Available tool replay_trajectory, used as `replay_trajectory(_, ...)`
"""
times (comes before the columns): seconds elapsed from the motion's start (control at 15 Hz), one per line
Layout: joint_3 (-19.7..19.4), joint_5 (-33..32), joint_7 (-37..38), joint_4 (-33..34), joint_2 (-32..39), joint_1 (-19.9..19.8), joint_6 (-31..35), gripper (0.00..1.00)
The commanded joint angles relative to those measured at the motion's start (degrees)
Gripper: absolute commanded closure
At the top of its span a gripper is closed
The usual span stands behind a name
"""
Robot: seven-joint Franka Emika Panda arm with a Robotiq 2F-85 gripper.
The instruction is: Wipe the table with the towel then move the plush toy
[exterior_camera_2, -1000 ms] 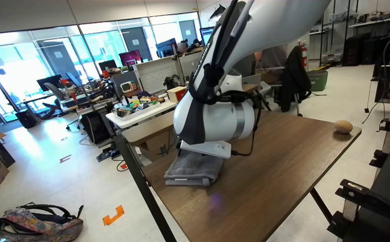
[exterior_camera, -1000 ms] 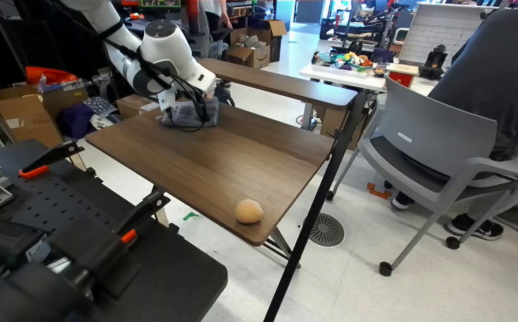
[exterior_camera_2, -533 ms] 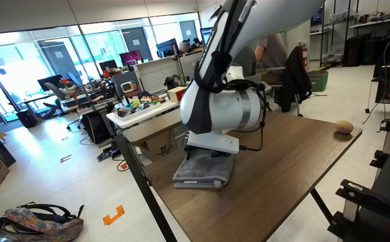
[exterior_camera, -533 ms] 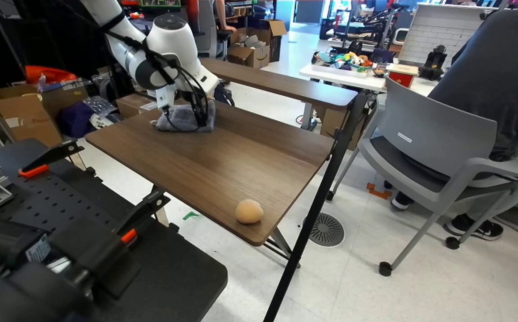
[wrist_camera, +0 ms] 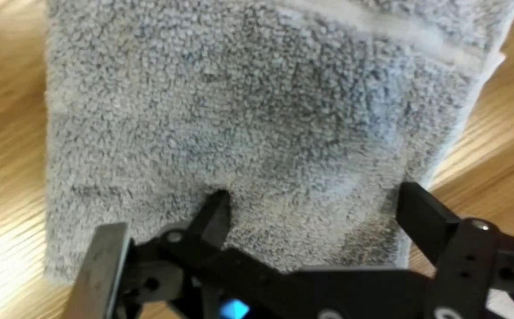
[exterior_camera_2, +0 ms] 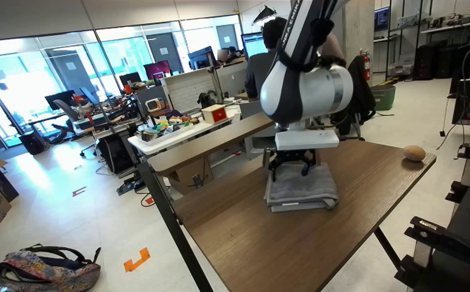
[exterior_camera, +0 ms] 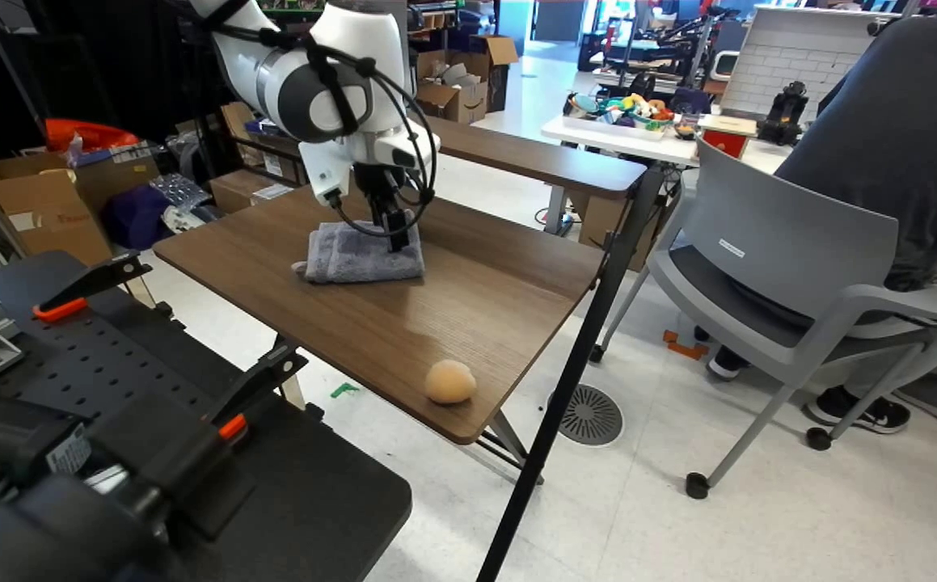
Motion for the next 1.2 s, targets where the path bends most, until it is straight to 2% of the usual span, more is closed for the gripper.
replay_trajectory(0.0, -2.29, -5.84, -3.69, -8.01, -9.40, -0.87, -5.68, 0.00)
replay_trajectory(0.13, -3.37, -8.29, -5.05, -10.30, -13.26, -1.31, -7.19, 0.00)
replay_trajectory(0.4, -8.79, -16.08, -3.68, -13.09, -18.92, 0.11, -11.85, 0.00)
replay_trajectory(0.73, -14.99, -28.61, 0.72, -15.60, -19.63, 1.61, -22.05, 0.00)
replay_trajectory(0.8, -14.65, -30.16, 0.16, -16.18, -19.82, 1.05, -23.25, 0.00)
replay_trajectory(0.87, -12.24, -27.85, -0.43, -14.14, -18.54, -1.39, -20.83, 0.00)
replay_trajectory(1.13, -12.75, -29.82, -0.30, -15.39, -18.55, -1.24, -21.72, 0.00)
